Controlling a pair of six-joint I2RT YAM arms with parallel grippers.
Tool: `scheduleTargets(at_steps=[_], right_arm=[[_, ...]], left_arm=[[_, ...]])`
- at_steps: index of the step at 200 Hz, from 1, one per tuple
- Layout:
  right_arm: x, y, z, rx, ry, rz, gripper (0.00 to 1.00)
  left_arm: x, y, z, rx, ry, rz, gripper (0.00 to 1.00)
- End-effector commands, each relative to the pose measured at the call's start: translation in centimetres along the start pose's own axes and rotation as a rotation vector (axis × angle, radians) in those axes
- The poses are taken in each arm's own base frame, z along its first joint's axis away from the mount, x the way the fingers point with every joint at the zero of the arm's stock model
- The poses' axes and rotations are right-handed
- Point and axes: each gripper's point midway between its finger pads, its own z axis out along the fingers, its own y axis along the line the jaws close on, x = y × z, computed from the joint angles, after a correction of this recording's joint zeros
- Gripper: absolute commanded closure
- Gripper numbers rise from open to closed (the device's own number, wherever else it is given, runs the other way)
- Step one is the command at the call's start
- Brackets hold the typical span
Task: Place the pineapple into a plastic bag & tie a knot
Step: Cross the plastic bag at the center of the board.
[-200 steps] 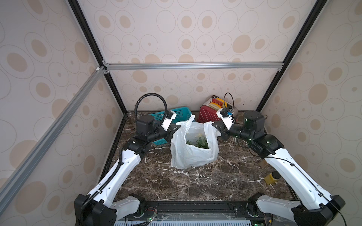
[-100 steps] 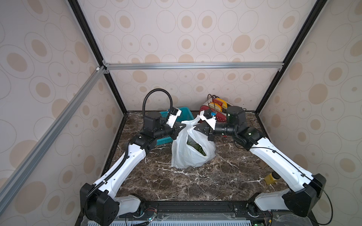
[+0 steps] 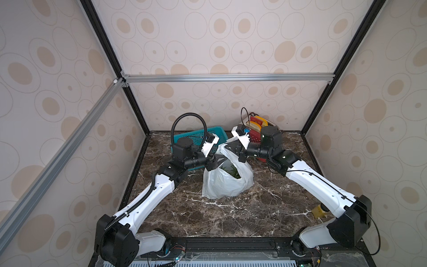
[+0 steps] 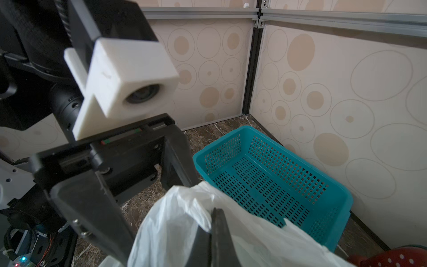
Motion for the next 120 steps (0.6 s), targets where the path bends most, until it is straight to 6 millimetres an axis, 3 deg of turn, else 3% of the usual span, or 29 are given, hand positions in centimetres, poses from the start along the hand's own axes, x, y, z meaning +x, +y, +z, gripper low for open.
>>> scheduleTargets(at_steps=[1,42,58,120], right_arm=[[-1.4,0.0,-0.5,0.017,-0.045,-0.002,1.0],[-1.5,-0.1,-0.2,0.007,-0.061,0.033,1.0],[-1.6,0.6,0.3,-0.034,-0.071,0.046,1.0],[-2.4,1.3,1.8,-0.087,-0.107,0.085,1.0]], left_arm=[[-1.6,-1.5,-0.1,0.075,-0.06,0.073,0.4],[-1.3,-2.1,0.1,0.117,-0.091,0.102,0.26],[-1.6,-2.0,0.1,0.116,-0.12,0.108,0.25],[-1.7,-1.1,1.2,0.096,-0.143,0.094,0.36]])
